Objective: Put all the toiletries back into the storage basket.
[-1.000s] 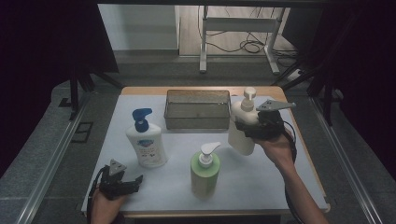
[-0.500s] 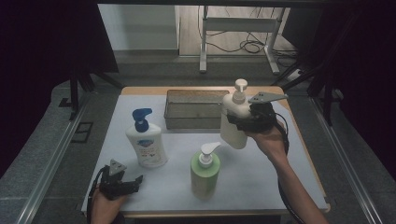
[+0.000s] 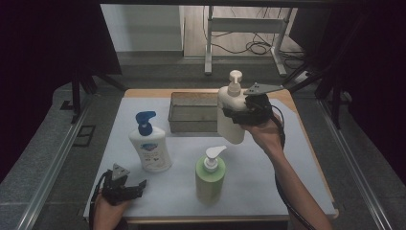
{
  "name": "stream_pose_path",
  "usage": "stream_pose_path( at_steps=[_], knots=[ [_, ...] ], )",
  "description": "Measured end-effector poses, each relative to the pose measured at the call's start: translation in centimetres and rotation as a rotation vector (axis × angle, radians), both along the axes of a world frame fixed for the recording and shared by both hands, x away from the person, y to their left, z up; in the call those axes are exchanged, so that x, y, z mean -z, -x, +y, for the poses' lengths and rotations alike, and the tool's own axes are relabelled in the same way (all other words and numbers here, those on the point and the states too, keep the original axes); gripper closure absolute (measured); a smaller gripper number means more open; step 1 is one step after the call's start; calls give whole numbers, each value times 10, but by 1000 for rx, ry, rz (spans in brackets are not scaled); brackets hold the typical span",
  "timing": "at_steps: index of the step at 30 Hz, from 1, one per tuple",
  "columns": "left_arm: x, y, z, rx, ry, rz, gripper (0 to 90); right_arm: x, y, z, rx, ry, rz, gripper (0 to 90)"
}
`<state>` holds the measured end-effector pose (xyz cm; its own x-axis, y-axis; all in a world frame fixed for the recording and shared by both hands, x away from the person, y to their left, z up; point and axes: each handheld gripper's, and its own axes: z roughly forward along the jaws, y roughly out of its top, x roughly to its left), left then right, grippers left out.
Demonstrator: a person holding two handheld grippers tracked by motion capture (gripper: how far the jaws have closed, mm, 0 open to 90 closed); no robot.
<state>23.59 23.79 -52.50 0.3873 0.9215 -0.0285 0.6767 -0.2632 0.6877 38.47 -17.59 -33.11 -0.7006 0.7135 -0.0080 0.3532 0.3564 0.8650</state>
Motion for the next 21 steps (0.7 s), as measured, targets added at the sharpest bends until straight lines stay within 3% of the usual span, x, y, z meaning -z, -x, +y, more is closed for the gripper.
stream_pose_path(
  at_steps=[21],
  knots=[
    [0, 0, 0, -3, 3, 2, 130, 3, -37, 37, 4, -17, -33, 393]
  ],
)
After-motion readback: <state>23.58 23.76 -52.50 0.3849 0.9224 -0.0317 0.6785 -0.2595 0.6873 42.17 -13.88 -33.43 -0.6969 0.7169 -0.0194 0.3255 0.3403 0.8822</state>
